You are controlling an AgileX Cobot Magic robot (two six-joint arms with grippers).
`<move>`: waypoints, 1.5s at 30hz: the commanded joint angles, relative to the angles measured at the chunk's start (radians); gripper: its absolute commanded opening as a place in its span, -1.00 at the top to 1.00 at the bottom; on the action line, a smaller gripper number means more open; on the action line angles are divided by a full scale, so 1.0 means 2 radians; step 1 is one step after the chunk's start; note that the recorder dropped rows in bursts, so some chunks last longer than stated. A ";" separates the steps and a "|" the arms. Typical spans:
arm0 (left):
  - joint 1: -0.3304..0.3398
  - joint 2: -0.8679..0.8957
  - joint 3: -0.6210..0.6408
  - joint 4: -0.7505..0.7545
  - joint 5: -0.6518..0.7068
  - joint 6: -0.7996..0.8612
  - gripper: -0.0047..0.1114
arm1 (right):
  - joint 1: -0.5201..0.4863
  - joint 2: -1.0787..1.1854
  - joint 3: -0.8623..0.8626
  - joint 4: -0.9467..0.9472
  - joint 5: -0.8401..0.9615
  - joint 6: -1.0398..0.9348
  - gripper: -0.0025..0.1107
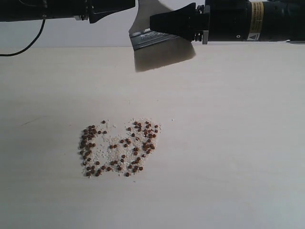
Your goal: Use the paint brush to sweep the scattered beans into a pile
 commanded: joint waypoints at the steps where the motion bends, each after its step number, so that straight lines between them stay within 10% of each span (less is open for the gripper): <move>1: 0.001 -0.001 -0.004 -0.008 0.003 0.003 -0.40 | 0.011 -0.002 -0.004 0.011 -0.006 -0.005 0.96; 45: 0.000 -0.022 -0.054 -0.008 0.003 -0.054 0.07 | 0.032 -0.002 -0.004 0.033 -0.006 -0.050 0.96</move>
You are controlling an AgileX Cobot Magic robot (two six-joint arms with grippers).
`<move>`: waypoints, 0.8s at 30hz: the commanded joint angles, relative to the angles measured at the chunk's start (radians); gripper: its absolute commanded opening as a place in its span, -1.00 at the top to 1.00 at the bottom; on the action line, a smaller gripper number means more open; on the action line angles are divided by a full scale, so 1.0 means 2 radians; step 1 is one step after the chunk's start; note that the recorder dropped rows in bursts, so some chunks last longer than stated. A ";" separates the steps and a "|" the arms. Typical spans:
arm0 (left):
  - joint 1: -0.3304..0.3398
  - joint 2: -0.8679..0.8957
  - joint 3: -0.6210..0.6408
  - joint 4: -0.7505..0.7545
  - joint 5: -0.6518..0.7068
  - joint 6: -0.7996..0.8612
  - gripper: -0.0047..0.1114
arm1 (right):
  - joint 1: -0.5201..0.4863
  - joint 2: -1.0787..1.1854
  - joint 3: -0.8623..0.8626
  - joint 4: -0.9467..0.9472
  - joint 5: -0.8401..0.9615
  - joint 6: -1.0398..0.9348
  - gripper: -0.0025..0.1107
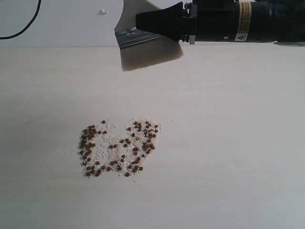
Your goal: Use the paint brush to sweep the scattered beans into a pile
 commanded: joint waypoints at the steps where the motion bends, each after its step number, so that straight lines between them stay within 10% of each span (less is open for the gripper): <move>1: 0.000 -0.006 -0.015 -0.006 0.001 -0.009 0.13 | 0.001 -0.002 -0.004 0.003 -0.009 -0.004 0.96; 11: 0.000 -0.006 -0.035 -0.006 0.001 -0.021 0.92 | 0.001 -0.002 -0.004 -0.009 -0.009 -0.002 0.96; 16: 0.000 -0.006 -0.035 -0.006 0.001 -0.028 0.92 | 0.001 -0.002 -0.004 -0.014 -0.009 0.011 0.95; 24: 0.000 -0.006 -0.035 0.006 0.001 -0.059 0.92 | 0.001 -0.002 -0.004 -0.008 -0.009 -0.028 0.23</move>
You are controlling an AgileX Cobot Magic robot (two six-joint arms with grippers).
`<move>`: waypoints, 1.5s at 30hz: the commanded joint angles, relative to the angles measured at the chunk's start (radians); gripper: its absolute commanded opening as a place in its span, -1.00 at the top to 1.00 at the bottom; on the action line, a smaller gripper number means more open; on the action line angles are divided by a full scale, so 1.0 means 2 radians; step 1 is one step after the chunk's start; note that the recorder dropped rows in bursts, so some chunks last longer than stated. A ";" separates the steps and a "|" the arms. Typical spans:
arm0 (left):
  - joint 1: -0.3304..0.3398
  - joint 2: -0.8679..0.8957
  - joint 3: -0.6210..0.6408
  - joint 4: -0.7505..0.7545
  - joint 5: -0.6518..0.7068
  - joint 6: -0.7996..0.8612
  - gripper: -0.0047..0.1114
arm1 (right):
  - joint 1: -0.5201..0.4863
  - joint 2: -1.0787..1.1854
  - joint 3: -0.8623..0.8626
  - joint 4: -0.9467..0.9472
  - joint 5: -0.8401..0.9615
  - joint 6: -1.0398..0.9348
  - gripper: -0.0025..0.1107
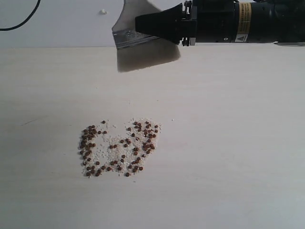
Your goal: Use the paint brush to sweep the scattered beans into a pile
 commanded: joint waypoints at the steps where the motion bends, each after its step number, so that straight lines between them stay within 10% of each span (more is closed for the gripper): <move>1: 0.001 -0.004 -0.005 0.008 -0.014 -0.009 0.92 | 0.001 -0.002 -0.004 0.001 -0.008 -0.033 0.17; 26: -0.037 0.027 -0.005 0.055 -0.014 -0.008 0.92 | 0.001 -0.002 -0.077 -0.096 -0.008 0.045 0.28; 35: -0.037 0.027 -0.005 0.047 -0.014 0.000 0.92 | 0.004 -0.002 -0.077 -0.093 -0.008 0.067 0.96; 45: -0.037 0.027 -0.005 0.039 -0.014 0.000 0.92 | 0.004 -0.002 -0.077 -0.075 -0.008 0.076 0.96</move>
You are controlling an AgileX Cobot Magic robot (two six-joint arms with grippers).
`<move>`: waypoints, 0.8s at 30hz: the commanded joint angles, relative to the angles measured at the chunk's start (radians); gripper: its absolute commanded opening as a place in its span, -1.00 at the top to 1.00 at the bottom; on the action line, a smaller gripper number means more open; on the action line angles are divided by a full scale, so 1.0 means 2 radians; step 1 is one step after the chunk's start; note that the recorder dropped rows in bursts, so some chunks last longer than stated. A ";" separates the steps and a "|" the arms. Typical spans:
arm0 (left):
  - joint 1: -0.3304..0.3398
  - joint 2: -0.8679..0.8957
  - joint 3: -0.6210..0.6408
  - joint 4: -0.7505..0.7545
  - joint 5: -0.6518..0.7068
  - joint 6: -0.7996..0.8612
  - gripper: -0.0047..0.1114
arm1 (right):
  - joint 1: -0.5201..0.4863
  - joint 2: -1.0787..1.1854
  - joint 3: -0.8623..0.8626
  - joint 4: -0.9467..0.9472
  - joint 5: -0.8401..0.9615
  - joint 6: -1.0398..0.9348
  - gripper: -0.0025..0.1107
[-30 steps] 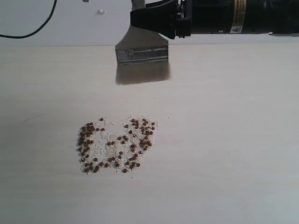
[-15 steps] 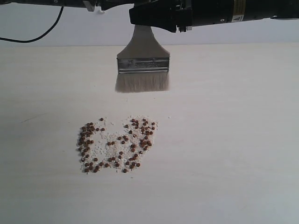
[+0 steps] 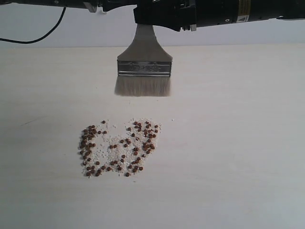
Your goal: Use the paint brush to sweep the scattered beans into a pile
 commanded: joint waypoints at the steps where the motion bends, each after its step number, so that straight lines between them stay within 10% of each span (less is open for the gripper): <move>1: -0.001 0.002 -0.002 -0.038 -0.023 0.008 0.91 | 0.004 -0.002 -0.002 0.014 -0.019 0.018 0.96; 14: -0.001 0.002 -0.002 -0.067 -0.023 0.024 -0.37 | 0.004 -0.002 -0.002 0.023 -0.001 0.022 0.96; 24: 0.036 0.001 -0.002 -0.066 -0.025 0.049 -0.40 | 0.004 -0.002 -0.002 0.017 0.179 0.001 0.96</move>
